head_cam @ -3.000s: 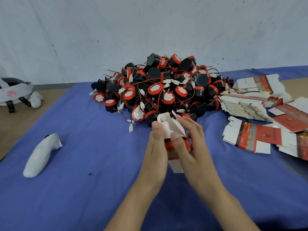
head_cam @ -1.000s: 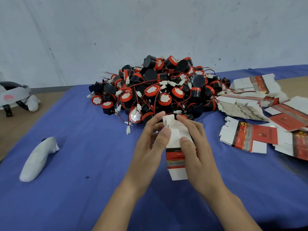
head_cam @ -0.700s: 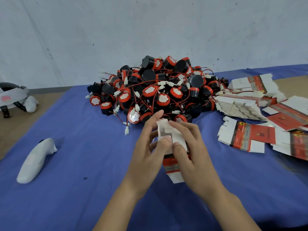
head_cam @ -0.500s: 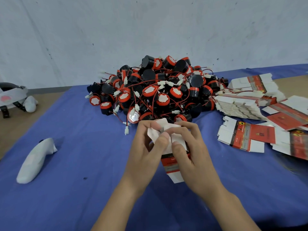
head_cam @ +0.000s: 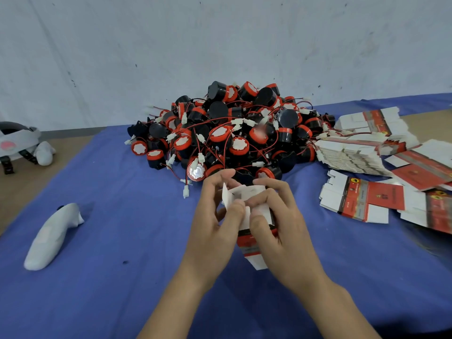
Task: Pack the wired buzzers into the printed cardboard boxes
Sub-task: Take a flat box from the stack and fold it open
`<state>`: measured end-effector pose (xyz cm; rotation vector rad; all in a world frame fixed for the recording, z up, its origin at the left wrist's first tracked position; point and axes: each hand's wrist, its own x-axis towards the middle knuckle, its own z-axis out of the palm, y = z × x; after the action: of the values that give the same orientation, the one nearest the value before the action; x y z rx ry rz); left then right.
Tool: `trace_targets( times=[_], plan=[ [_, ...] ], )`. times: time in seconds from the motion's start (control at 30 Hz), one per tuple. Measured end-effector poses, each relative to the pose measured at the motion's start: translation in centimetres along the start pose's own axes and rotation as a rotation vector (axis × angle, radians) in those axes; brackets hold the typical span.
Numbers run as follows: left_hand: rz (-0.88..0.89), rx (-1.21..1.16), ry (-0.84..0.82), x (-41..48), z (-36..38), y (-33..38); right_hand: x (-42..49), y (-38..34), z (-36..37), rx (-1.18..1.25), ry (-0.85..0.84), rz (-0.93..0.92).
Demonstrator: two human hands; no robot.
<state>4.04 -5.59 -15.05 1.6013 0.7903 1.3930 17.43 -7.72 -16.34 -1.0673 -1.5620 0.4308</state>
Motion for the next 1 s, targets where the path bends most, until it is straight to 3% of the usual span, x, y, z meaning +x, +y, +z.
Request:
trace_targets(
  times=[0.1, 0.23, 0.53, 0.77, 1.0],
  plan=[
    [0.019, 0.054, 0.015, -0.1, 0.0, -0.2, -0.1, -0.1, 0.2, -0.082, -0.003, -0.084],
    [0.073, 0.147, 0.065, -0.1, 0.1, -0.4, -0.1, 0.0, 0.0, -0.187, -0.063, -0.059],
    [0.052, 0.085, 0.008, -0.2, 0.2, -0.3, 0.1, 0.2, -0.3, -0.138, 0.032, -0.012],
    [-0.312, -0.323, -0.107, 0.4, 0.5, 0.4, 0.2, 0.5, -0.7, -0.16, 0.064, -0.007],
    [-0.431, -0.319, -0.202, 0.7, 0.5, 0.3, 0.2, 0.5, -1.1, -0.245, 0.037, -0.047]
  ],
)
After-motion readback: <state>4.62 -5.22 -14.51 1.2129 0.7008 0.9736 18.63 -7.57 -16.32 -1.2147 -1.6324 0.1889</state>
